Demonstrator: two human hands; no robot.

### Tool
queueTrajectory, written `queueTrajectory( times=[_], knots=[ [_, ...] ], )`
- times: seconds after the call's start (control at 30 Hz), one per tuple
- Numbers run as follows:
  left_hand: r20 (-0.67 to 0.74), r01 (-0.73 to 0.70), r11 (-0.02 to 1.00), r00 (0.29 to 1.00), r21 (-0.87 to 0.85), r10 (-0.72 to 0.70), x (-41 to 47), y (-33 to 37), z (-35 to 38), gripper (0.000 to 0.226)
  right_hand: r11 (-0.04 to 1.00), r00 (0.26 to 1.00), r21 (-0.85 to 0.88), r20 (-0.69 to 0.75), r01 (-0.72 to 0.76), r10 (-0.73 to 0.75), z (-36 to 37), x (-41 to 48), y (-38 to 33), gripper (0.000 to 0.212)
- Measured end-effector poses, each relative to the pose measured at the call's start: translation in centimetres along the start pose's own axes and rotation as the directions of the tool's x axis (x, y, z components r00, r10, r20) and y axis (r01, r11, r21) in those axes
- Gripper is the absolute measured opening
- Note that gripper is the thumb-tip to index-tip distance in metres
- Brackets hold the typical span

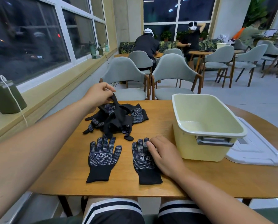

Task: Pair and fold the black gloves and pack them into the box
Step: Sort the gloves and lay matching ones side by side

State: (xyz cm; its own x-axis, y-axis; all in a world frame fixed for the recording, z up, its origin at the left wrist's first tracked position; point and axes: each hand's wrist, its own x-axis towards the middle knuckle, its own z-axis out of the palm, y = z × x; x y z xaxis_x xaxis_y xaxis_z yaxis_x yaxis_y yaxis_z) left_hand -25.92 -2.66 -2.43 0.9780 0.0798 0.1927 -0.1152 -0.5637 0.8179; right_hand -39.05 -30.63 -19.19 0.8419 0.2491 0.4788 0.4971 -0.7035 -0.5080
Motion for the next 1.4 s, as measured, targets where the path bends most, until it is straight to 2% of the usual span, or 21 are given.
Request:
queueTrajectory(
  times=[0.13,0.3,0.43,0.53,0.6,0.7,0.77,0.83,0.93,1.07,1.2,1.33,1.4],
  knots=[
    [0.038,0.019,0.993,0.999,-0.114,-0.015,-0.4,1.5,-0.4,0.022,1.0,1.0,0.005,-0.012,0.002,-0.002,0.0,0.0,0.0,0.028],
    [0.067,-0.015,0.99,0.997,-0.139,0.025,-1.5,3.4,-0.8,0.023,1.0,1.0,0.007,0.001,-0.016,0.016,-0.1,0.0,0.2,0.026],
    [0.106,-0.058,0.988,0.992,-0.143,0.074,-2.7,4.8,-1.0,0.024,0.993,0.997,0.095,-0.014,-0.071,0.072,-0.6,0.3,-0.2,0.025],
    [0.149,-0.081,0.986,0.984,-0.149,0.103,-3.9,5.8,-0.8,0.026,0.965,0.988,0.221,-0.021,-0.142,0.151,-0.9,1.2,-1.2,0.034],
    [0.18,-0.083,0.983,0.977,-0.161,0.112,-4.7,6.4,-0.7,0.028,0.909,0.978,0.367,0.004,-0.197,0.21,-1.0,2.1,-2.3,0.047],
    [0.231,-0.081,0.981,0.965,-0.179,0.122,-5.6,7.0,-0.6,0.028,0.762,0.949,0.567,0.149,-0.312,0.277,-0.9,3.5,-3.6,0.071],
    [0.249,-0.078,0.976,0.96,-0.201,0.128,-6.1,7.2,-0.7,0.026,0.679,0.929,0.634,0.247,-0.37,0.276,-0.6,4.2,-3.9,0.087],
    [0.252,-0.071,0.972,0.959,-0.225,0.129,-6.2,7.2,-0.9,0.024,0.587,0.914,0.701,0.322,-0.406,0.247,-0.5,4.6,-4.0,0.094],
    [0.259,-0.067,0.965,0.957,-0.252,0.134,-6.4,6.9,-0.9,0.025,0.417,0.909,0.809,0.386,-0.415,0.156,-0.6,4.8,-4.6,0.077],
    [0.219,-0.085,0.968,0.966,-0.237,0.138,-6.4,6.6,-1.0,0.025,0.306,0.906,0.853,0.386,-0.422,0.173,-0.5,4.8,-4.9,0.047],
    [0.166,-0.091,0.973,0.978,-0.214,0.128,-6.3,6.0,-1.4,0.024,0.331,0.909,0.85,0.351,-0.41,0.224,-1.4,4.5,-4.8,0.01],
    [0.119,-0.101,0.988,0.986,-0.12,0.116,-6.1,4.9,-1.9,0.021,0.312,0.915,0.863,0.35,-0.398,0.198,-3.8,4.8,-6.0,0.002],
    [0.103,-0.094,0.993,0.989,-0.075,0.101,-5.9,4.0,-2.0,0.021,0.316,0.925,0.872,0.329,-0.375,0.188,-5.0,5.3,-6.8,0.007]
  ],
)
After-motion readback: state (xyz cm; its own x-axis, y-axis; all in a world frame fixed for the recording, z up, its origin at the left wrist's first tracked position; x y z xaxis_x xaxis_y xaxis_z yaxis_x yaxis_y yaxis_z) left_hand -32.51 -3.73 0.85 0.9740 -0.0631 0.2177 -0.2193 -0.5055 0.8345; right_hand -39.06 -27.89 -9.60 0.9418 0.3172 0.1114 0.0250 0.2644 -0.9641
